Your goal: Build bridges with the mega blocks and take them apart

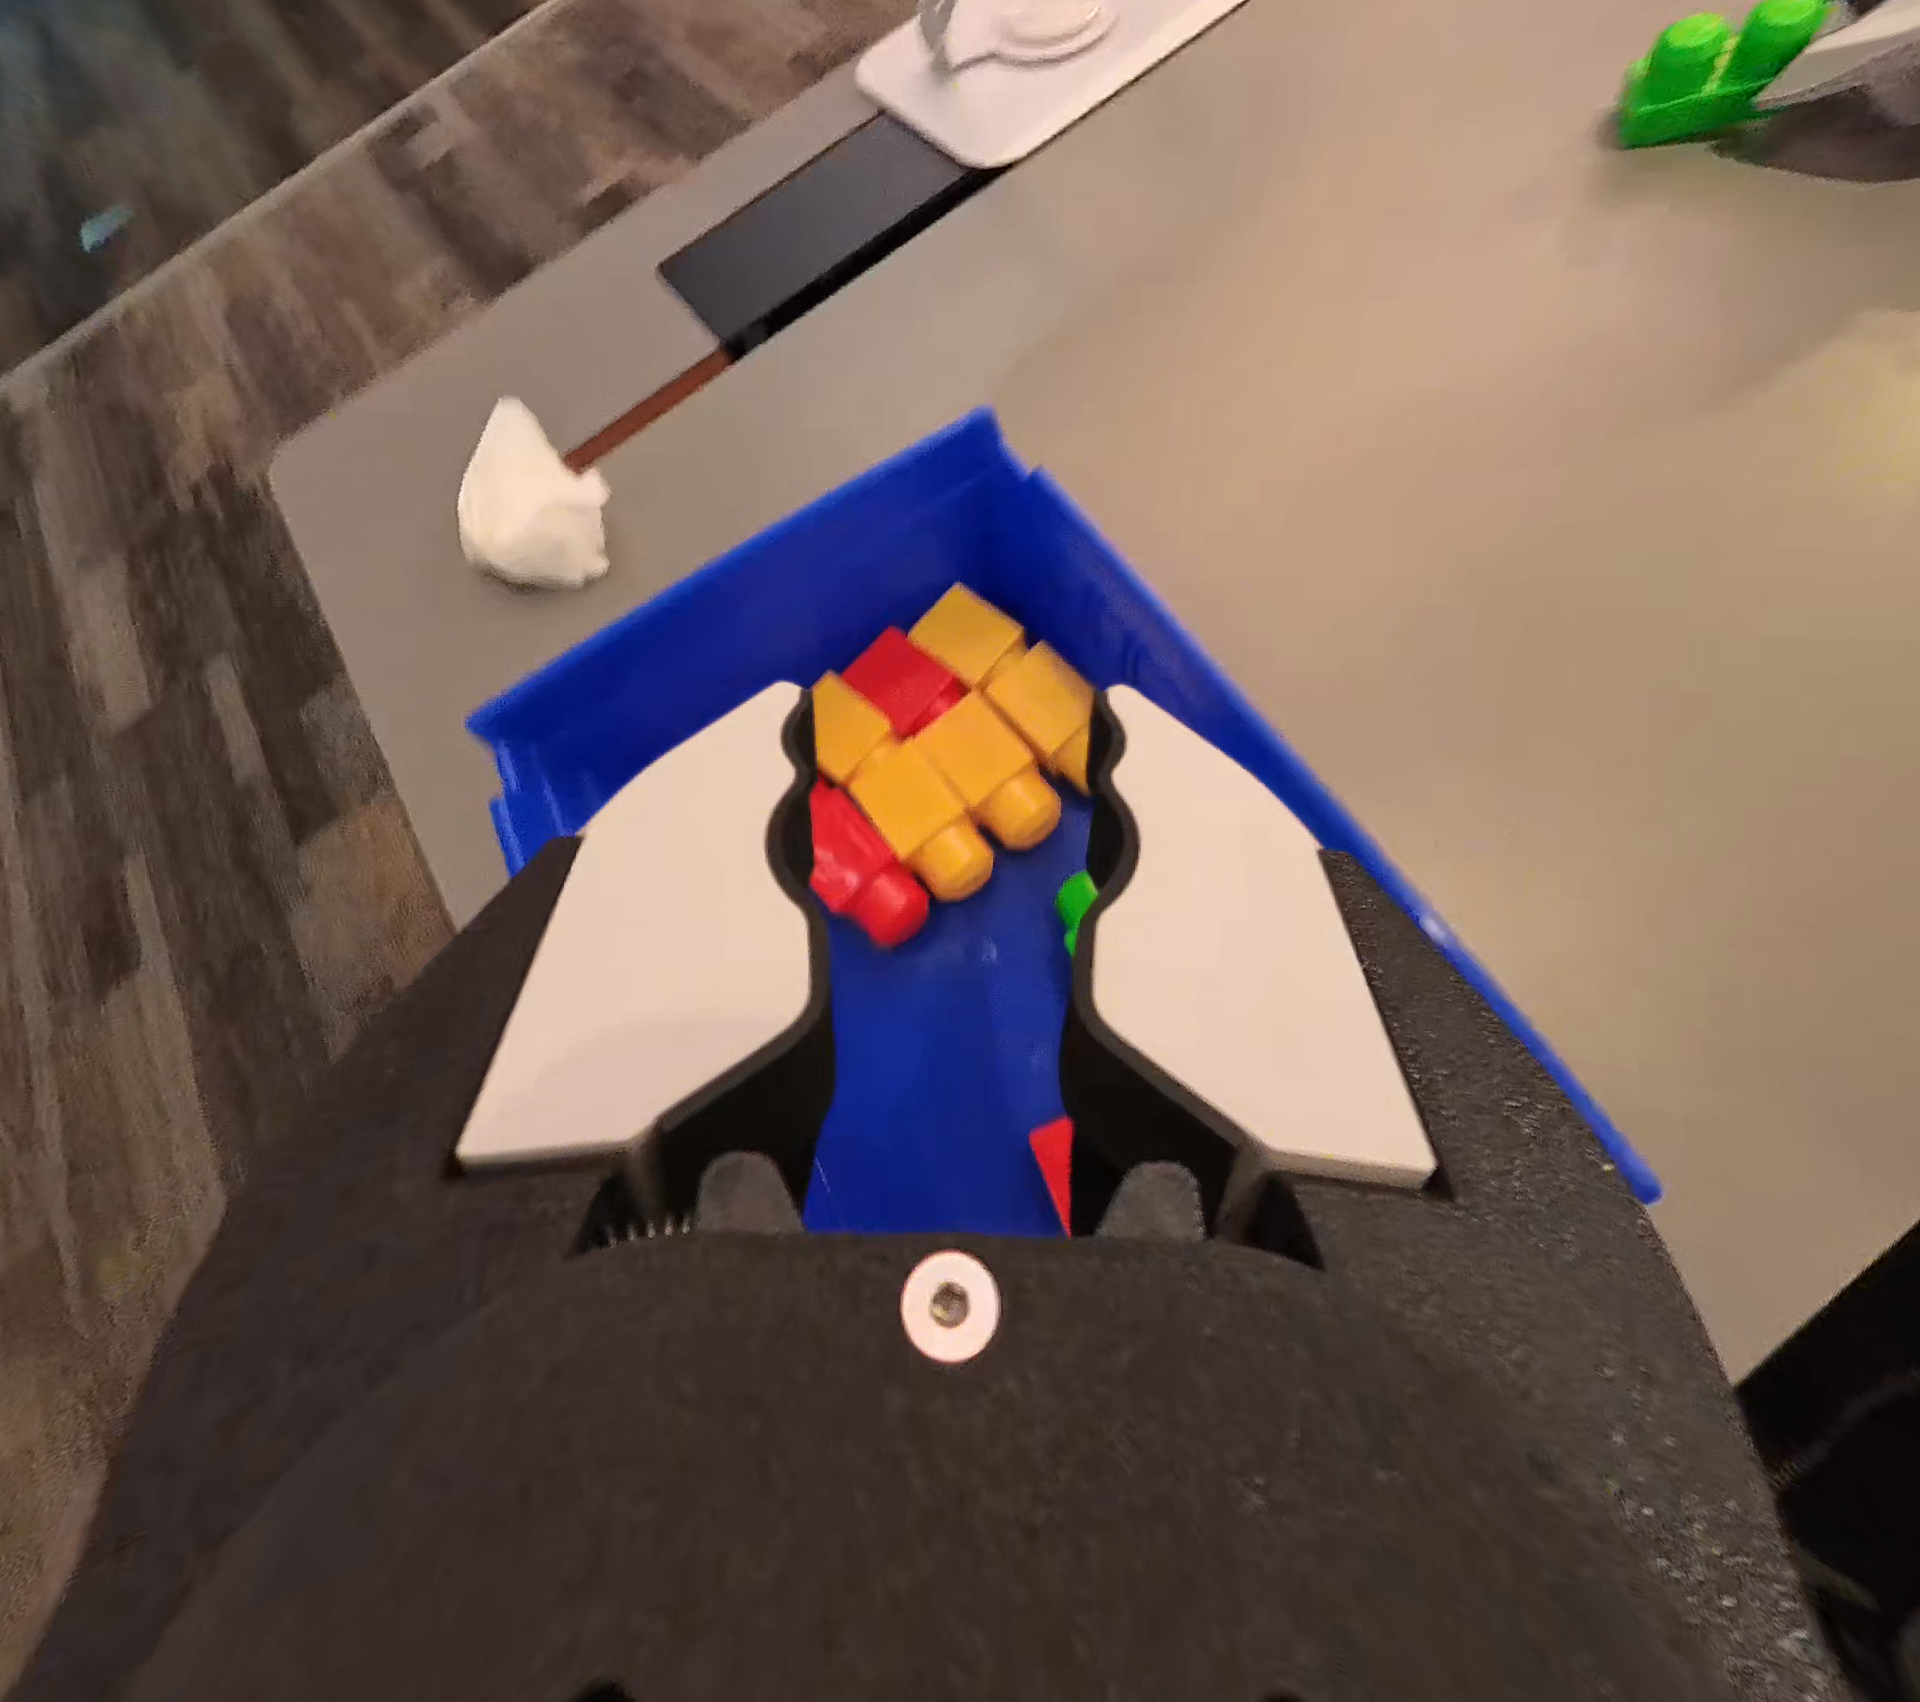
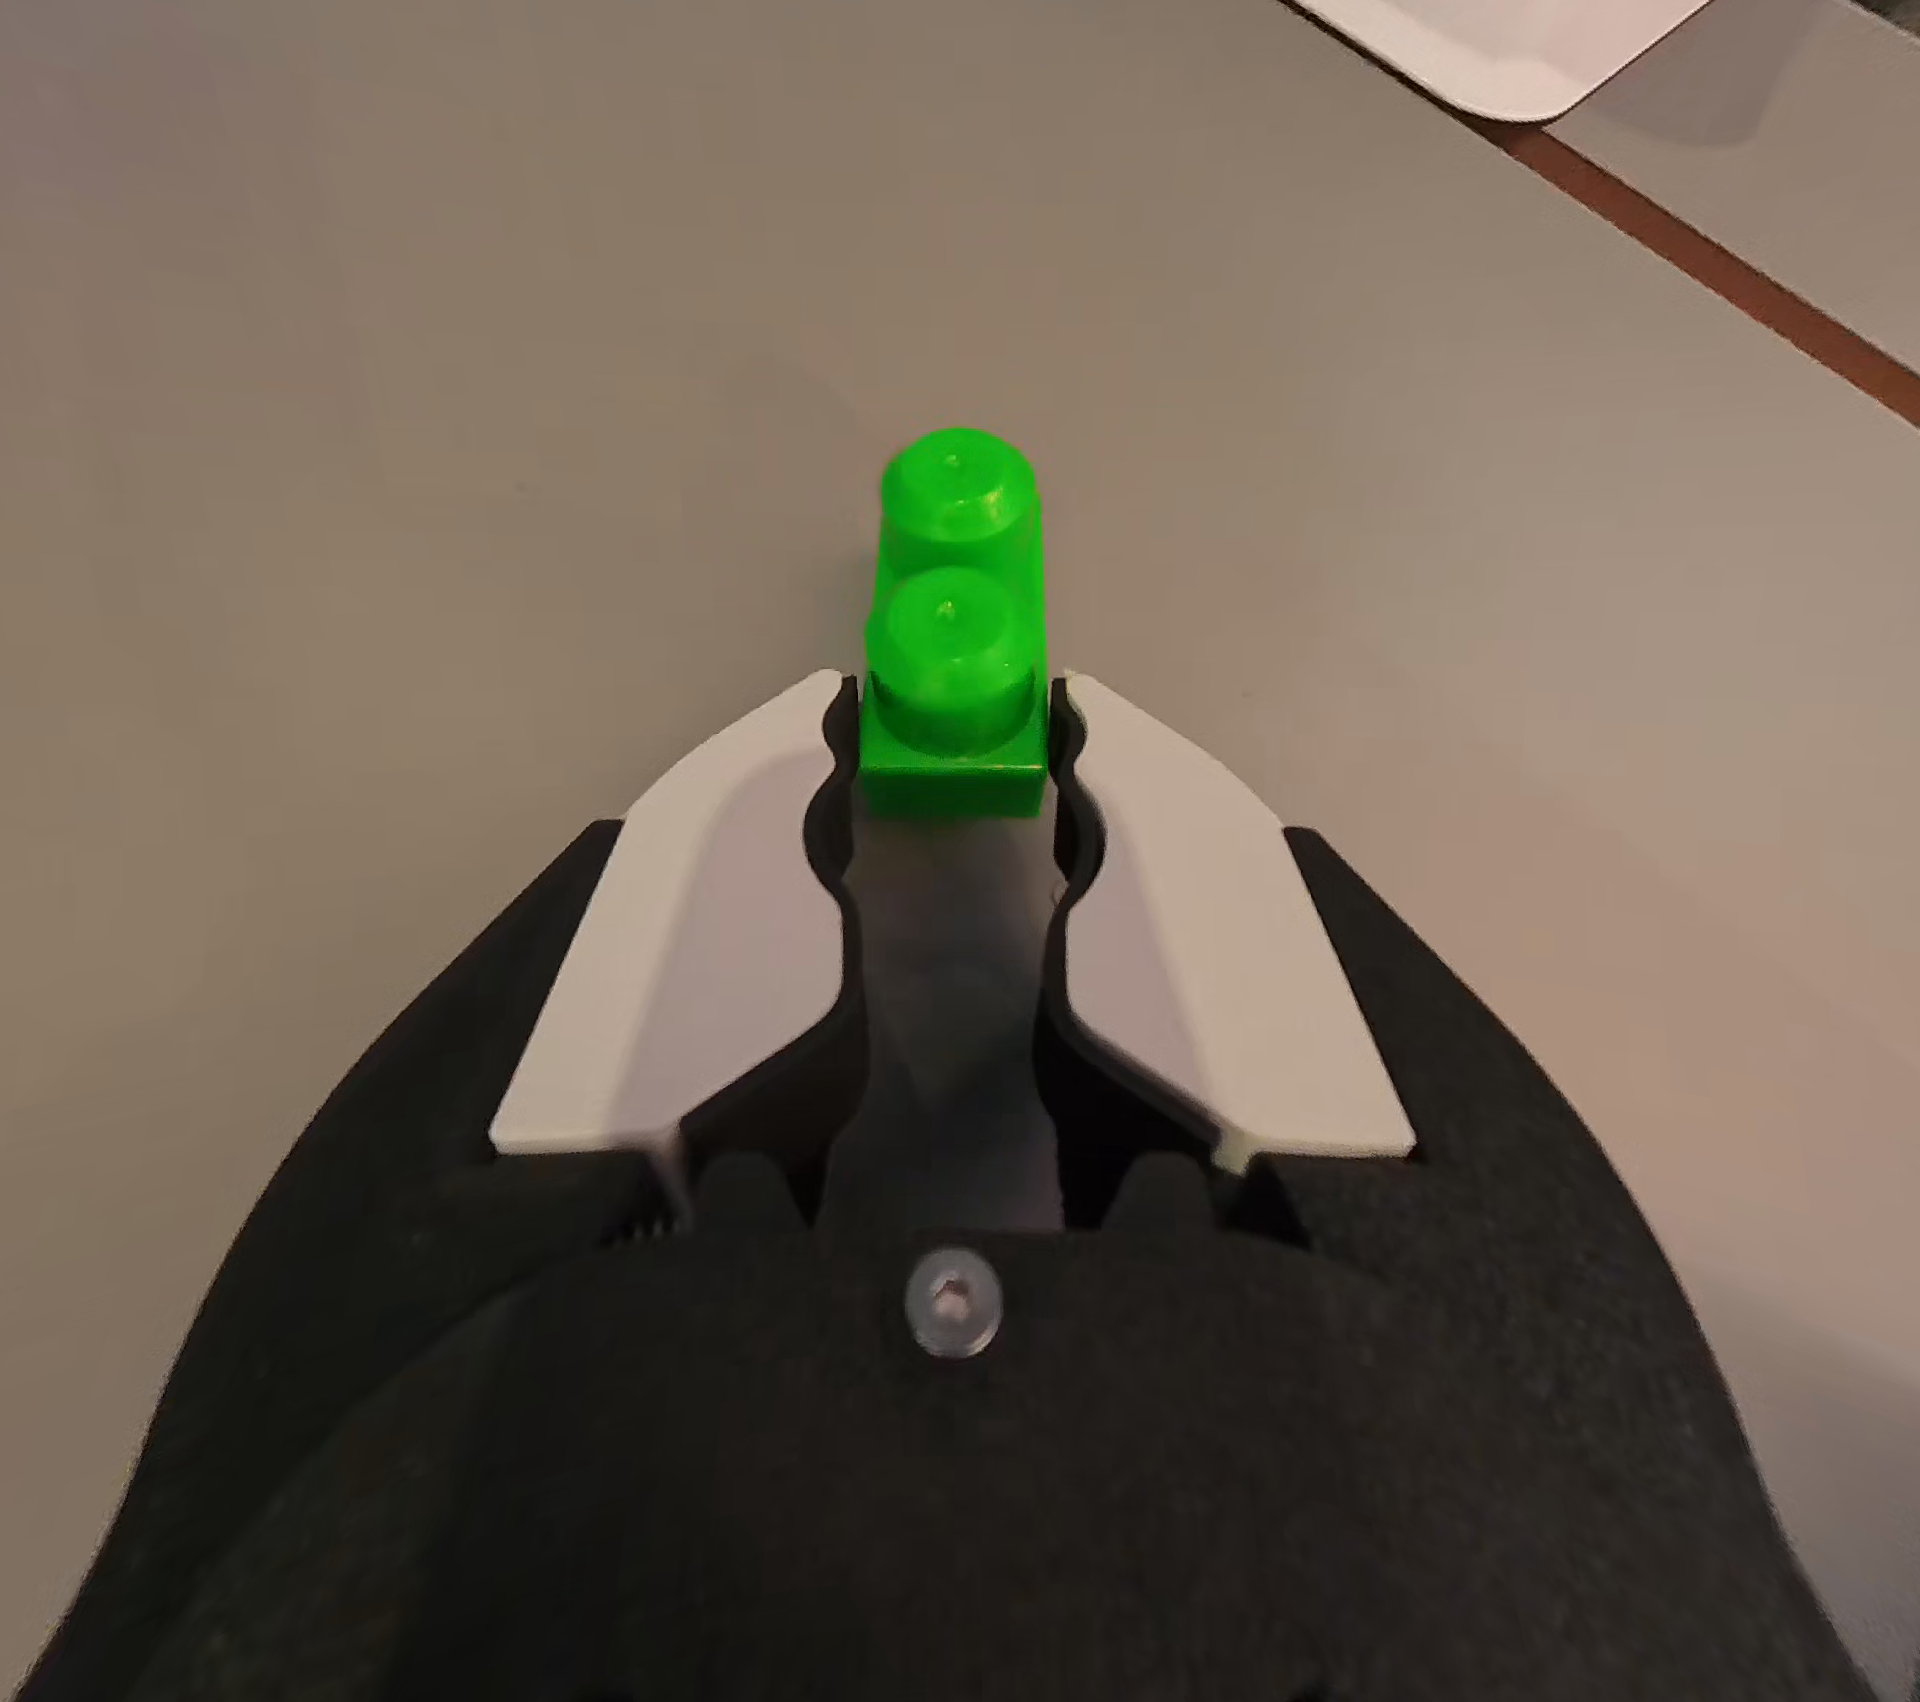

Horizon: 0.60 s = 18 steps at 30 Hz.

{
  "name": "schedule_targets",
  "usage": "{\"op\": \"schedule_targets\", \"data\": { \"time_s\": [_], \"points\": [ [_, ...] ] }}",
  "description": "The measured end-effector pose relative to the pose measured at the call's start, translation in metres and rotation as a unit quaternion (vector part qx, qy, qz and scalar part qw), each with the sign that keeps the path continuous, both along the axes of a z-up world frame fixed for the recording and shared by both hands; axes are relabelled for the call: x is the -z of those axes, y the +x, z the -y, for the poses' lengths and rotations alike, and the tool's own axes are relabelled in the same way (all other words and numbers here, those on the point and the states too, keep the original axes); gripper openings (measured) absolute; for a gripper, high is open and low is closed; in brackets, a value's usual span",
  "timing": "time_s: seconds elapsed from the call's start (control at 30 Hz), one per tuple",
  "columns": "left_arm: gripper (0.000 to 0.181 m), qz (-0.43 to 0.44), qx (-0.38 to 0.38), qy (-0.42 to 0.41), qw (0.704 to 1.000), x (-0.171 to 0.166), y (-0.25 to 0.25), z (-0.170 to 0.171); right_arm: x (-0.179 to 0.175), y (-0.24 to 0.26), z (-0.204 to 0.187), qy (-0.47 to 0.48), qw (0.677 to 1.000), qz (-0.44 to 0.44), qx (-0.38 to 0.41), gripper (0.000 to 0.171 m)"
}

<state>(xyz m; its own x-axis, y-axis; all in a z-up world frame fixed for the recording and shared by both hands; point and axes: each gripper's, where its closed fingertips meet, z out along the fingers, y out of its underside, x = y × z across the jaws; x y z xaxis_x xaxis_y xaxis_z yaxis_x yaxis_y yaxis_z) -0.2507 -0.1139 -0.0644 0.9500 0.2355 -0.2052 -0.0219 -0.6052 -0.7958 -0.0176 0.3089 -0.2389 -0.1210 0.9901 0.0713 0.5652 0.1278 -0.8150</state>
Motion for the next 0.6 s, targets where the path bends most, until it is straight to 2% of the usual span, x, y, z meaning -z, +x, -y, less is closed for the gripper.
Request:
{"op": "schedule_targets", "data": {
  "time_s": [0.03, 0.13, 0.23, 0.33, 0.43, 0.53, 0.6],
  "points": [
    [0.05, 0.01, -0.012, -0.004, 1.0, 0.008, -0.004, 0.009, 0.001, 0.001, 0.0, 0.001, 1.0, 0.005, -0.002, 0.035],
    [0.047, 0.033, -0.048, -0.019, 0.998, 0.032, -0.013, 0.029, 0.003, 0.004, -0.003, 0.004, 1.0, 0.015, 0.001, 0.054],
    [0.049, 0.039, -0.096, -0.044, 0.994, 0.057, -0.022, 0.044, -0.007, 0.008, -0.003, 0.007, 1.0, -0.005, 0.01, 0.054],
    [0.047, 0.02, -0.148, -0.074, 0.986, 0.081, -0.027, 0.058, -0.032, 0.014, 0.001, 0.012, 0.999, -0.051, 0.016, 0.051],
    [0.045, -0.01, -0.188, -0.095, 0.977, 0.096, -0.036, 0.061, -0.056, 0.019, 0.012, 0.024, 0.997, -0.076, 0.004, 0.049],
    [0.042, 0.027, -0.2, -0.115, 0.973, 0.116, -0.039, 0.045, -0.076, 0.02, 0.026, 0.028, 0.995, -0.095, -0.015, 0.049],
    [0.043, 0.018, -0.207, -0.147, 0.967, 0.129, -0.047, 0.04, -0.088, 0.019, 0.035, 0.025, 0.994, -0.107, -0.026, 0.049]
  ]
}}
